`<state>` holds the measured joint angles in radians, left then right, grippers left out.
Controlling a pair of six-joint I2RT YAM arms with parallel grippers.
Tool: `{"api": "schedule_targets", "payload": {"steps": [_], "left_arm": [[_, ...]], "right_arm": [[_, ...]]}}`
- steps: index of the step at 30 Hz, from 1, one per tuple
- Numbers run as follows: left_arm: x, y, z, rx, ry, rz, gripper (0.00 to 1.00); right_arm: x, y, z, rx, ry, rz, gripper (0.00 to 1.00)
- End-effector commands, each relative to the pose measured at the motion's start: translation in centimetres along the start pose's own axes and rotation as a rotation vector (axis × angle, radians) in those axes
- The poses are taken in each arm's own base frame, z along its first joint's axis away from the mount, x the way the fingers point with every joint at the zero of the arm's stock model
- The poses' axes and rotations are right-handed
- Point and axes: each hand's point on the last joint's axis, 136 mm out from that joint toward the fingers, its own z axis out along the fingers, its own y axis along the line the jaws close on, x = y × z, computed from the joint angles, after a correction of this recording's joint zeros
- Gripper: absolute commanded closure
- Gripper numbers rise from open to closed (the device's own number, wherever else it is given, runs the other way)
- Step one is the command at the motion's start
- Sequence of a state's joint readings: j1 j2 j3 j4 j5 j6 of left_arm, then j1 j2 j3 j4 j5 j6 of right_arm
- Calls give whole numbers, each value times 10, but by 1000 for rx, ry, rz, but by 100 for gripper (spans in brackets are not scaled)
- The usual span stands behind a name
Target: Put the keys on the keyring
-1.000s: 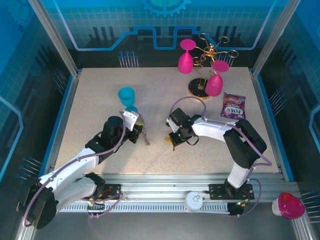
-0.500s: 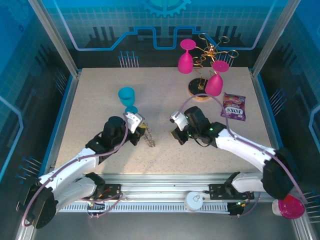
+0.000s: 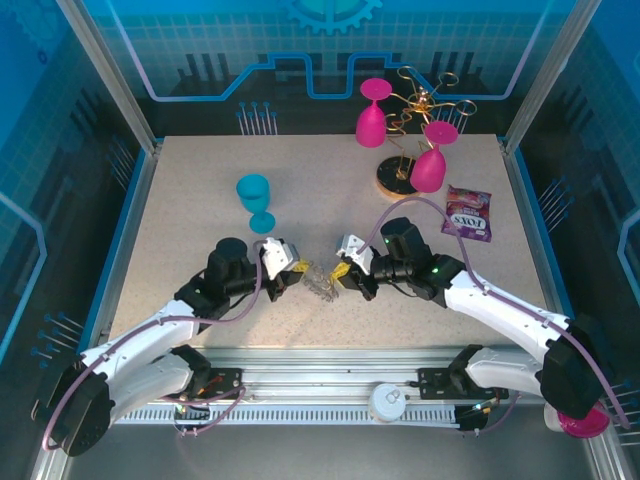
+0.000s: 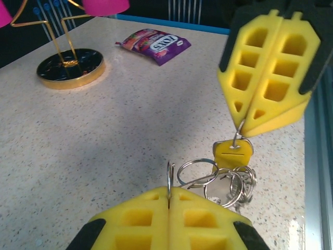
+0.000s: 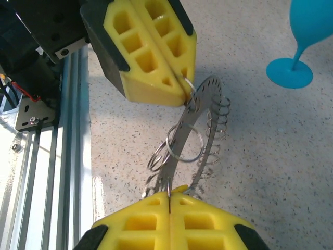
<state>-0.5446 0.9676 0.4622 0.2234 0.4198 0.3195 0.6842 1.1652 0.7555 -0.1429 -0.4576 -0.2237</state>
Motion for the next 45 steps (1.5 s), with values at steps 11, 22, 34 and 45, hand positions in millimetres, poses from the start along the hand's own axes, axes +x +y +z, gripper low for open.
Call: {"api": "schedule_targets", "payload": {"steps": [11,22,34,45], "left_arm": [[-15,-21,0,101,-73,108,100],[-14,-21,1,99,-63,105,100],[-15,-22,0,98,-63,111,100],[-17,-17,-2,58,-75,129,100]], "right_arm": [[-26,9,5,-80,-62,-169,100],[-39,13,17,-99,-97,-185,100],[-44,-5,21,-12,-96,-155,100],[-36,-21,24,65,-49,-37,100]]}}
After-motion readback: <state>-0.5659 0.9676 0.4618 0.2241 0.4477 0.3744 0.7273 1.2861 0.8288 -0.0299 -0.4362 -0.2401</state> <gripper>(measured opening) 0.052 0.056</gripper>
